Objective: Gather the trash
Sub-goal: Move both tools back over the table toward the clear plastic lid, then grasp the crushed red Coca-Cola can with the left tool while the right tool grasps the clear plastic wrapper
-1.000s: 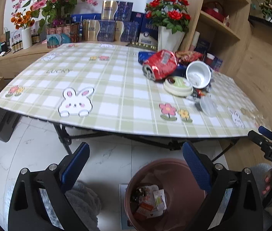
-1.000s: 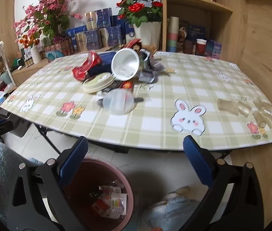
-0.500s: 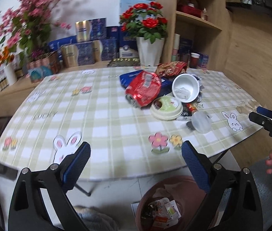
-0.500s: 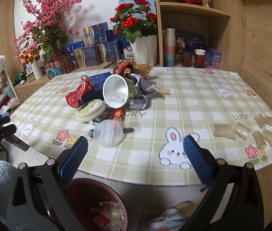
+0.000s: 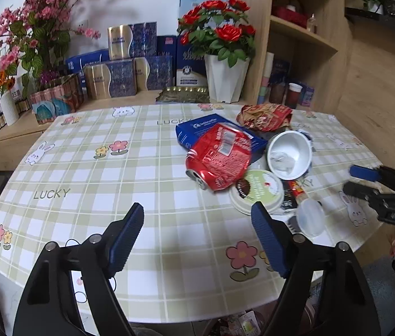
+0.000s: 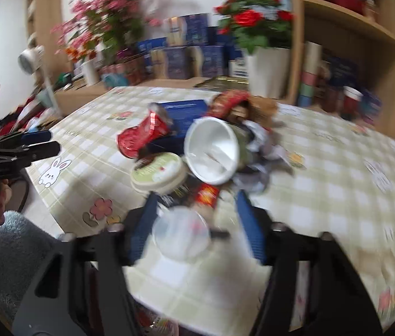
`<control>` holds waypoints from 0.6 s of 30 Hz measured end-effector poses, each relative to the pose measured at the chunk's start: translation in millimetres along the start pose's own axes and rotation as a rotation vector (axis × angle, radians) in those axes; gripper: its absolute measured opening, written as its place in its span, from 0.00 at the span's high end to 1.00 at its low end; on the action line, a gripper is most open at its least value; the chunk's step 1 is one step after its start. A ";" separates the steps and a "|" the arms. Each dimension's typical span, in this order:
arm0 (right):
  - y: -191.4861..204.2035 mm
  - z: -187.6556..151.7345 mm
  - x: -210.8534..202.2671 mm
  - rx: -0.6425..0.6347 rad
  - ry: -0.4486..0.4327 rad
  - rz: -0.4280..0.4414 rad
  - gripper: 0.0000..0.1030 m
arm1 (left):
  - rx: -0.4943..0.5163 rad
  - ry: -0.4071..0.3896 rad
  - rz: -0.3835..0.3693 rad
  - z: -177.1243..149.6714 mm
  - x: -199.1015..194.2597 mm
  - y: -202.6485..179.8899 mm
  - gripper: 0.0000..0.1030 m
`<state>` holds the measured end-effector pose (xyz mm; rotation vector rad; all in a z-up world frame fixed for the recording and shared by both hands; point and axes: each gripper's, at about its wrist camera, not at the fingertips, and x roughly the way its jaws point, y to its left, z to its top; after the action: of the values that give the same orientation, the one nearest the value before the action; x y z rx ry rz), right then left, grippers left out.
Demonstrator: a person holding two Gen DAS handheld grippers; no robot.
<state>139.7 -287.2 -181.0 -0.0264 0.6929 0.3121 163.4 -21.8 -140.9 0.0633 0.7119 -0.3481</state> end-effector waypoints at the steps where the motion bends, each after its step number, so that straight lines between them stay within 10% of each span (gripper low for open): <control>1: 3.2 5.1 7.7 -0.023 0.006 -0.001 0.55 | -0.004 0.006 0.000 0.1 3.3 2.0 0.27; 5: 12.8 24.5 45.0 -0.096 0.012 -0.086 0.70 | -0.021 0.032 -0.002 -2.8 18.2 7.2 0.29; 18: 5.2 28.7 111.5 -0.113 0.103 -0.222 0.72 | -0.052 0.062 -0.025 -13.5 34.0 18.5 0.30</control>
<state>236.9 -248.0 -228.9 -0.2268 0.7666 0.1373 184.9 -11.9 -174.3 0.0161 0.7830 -0.3525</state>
